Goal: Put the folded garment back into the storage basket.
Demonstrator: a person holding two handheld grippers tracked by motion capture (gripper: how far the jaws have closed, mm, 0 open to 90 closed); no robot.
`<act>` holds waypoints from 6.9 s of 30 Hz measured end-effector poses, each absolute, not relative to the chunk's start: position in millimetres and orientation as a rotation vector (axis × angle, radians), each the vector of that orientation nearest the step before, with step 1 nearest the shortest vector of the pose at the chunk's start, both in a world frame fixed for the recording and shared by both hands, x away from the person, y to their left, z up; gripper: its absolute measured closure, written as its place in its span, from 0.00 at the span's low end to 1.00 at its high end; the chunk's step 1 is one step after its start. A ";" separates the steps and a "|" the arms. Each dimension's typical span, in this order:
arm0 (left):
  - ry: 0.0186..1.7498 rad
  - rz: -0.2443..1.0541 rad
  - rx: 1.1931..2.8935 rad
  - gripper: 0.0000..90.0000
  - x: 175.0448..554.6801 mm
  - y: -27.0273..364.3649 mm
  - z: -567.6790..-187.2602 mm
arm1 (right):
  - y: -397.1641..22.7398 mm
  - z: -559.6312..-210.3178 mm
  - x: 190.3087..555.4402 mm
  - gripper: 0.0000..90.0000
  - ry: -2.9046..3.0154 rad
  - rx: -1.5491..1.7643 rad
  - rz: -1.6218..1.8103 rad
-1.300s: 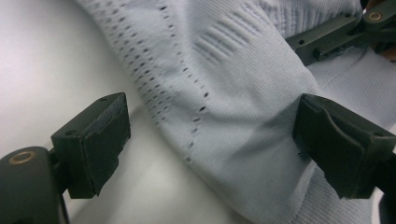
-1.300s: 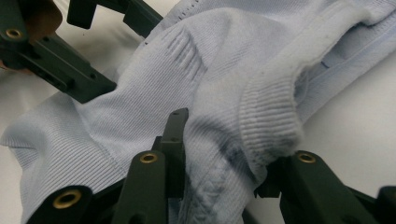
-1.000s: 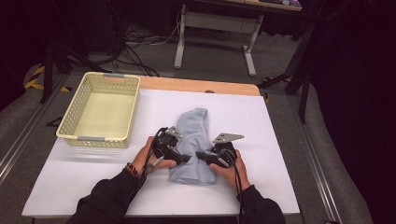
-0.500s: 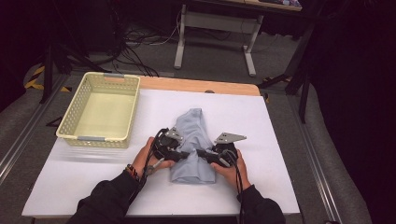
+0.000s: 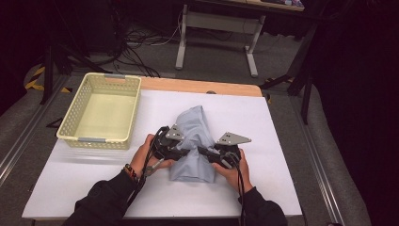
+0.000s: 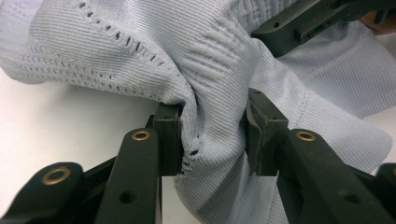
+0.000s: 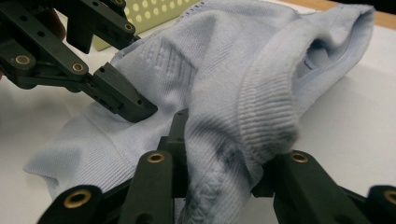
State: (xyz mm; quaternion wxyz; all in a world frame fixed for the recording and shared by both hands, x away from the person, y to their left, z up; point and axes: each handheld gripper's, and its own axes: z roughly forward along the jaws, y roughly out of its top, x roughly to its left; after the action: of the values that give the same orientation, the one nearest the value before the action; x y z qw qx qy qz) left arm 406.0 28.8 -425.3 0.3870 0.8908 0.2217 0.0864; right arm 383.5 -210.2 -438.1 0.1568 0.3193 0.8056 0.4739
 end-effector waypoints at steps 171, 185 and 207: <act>1.157 0.618 2.271 0.93 511.0 227.7 -402.0 | -87.9 -396.1 372.1 0.33 2.229 0.642 1.332; 1.180 0.587 2.355 0.93 518.3 221.7 -414.8 | -145.2 -399.3 346.7 0.31 2.161 0.591 1.244; 1.195 0.511 2.466 0.96 524.2 214.4 -428.3 | -206.2 -413.6 331.9 0.25 2.145 0.593 1.179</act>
State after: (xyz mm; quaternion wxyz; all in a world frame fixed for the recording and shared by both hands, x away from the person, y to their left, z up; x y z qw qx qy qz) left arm 524.2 214.4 -428.3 0.1761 0.8708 0.4220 0.1806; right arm 331.9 -206.2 -413.6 0.3065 0.2241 0.8108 0.4456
